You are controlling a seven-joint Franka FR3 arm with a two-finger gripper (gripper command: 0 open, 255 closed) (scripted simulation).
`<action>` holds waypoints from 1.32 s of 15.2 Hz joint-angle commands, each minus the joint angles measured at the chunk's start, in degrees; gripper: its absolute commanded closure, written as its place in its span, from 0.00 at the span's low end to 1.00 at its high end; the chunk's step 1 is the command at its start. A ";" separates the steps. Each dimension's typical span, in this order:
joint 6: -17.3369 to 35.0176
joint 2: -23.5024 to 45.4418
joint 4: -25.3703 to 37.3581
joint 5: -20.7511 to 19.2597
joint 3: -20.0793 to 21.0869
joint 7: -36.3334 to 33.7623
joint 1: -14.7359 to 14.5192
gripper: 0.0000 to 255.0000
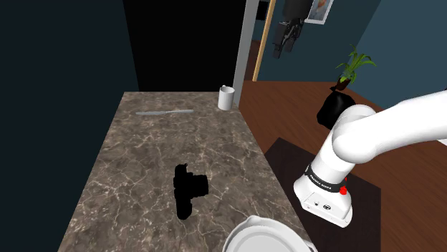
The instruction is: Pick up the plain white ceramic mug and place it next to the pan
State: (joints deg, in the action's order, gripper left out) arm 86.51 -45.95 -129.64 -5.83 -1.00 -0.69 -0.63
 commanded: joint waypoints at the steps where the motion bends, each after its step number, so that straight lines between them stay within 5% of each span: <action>1: 0.00 0.00 0.00 0.00 0.00 0.00 0.00 0.00; 10: 16.89 12.05 -4.44 -0.97 -4.61 5.61 -0.93 0.00; 20: 33.30 31.08 -1.65 1.00 -8.81 12.92 -2.44 0.00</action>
State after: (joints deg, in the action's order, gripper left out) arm 118.10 -16.89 -131.64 -5.20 -9.47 11.44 -2.89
